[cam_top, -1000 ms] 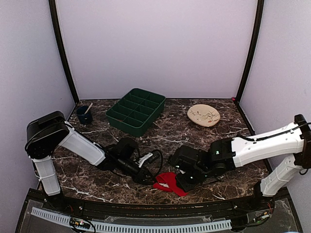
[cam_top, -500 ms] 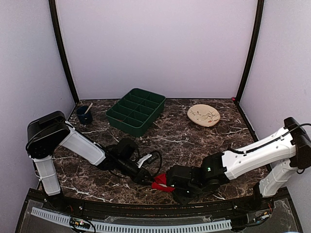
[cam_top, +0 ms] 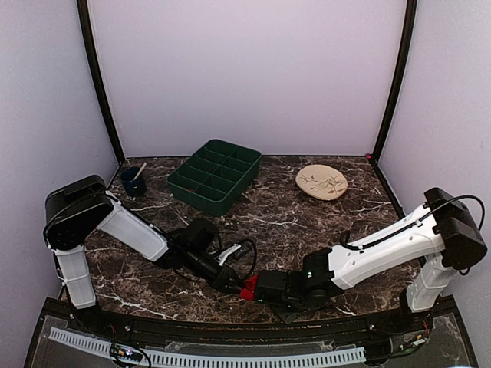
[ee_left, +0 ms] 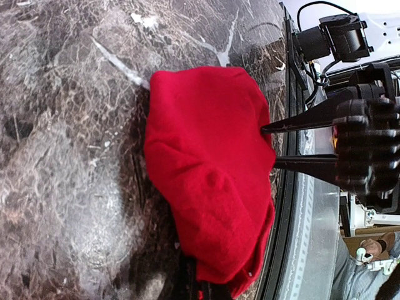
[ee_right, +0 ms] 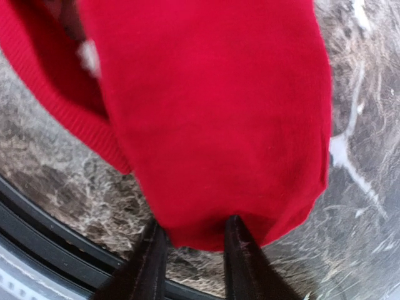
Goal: Roll the socks
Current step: Adjust the sock at the center of the board.
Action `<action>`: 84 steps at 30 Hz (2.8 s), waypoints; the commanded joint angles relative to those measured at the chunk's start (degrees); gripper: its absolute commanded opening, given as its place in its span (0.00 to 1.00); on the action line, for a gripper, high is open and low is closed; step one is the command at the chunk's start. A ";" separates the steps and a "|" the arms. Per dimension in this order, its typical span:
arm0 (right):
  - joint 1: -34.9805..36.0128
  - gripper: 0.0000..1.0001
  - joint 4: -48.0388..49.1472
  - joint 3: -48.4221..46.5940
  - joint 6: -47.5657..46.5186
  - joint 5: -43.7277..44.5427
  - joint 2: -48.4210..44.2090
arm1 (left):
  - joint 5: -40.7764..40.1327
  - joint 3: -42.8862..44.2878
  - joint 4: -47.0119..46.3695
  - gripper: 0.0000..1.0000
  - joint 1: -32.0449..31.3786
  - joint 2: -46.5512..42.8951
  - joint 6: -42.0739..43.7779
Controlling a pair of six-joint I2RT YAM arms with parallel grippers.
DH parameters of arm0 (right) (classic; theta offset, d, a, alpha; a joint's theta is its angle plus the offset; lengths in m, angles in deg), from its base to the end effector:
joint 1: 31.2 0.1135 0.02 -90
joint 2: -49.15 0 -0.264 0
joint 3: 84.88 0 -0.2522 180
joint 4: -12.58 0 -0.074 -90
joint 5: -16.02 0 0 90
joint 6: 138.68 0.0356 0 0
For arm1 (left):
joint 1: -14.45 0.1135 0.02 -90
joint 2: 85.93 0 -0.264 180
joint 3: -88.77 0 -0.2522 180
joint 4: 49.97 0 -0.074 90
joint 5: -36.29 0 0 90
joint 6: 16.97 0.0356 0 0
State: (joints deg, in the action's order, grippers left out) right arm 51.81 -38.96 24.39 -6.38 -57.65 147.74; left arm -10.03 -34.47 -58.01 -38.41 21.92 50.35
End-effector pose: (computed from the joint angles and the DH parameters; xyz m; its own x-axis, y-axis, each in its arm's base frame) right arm 0.0467 0.2988 0.1504 -0.7253 -0.6085 -0.3221 -0.6194 0.7810 -0.0806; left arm 0.1810 -0.2797 0.1005 -0.7201 0.4889 -0.4925 0.6542 0.2415 -0.7168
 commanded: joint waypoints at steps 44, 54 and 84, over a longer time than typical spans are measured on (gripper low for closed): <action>-20.95 0.54 6.84 -18.21 -15.51 10.34 4.09 | -4.23 -0.85 4.30 0.11 0.39 -0.79 1.52; -24.12 0.27 23.93 -5.64 -10.81 -9.60 -0.25 | -9.50 -2.09 7.08 0.40 0.39 -7.43 1.57; -32.14 0.22 51.52 -2.84 -4.68 -35.73 13.80 | -14.11 -0.36 2.98 0.39 -4.76 -12.59 6.05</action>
State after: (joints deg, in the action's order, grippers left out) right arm 20.81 7.73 22.45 -12.00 -90.61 159.28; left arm -22.75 -38.21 -53.70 -42.76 5.66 54.05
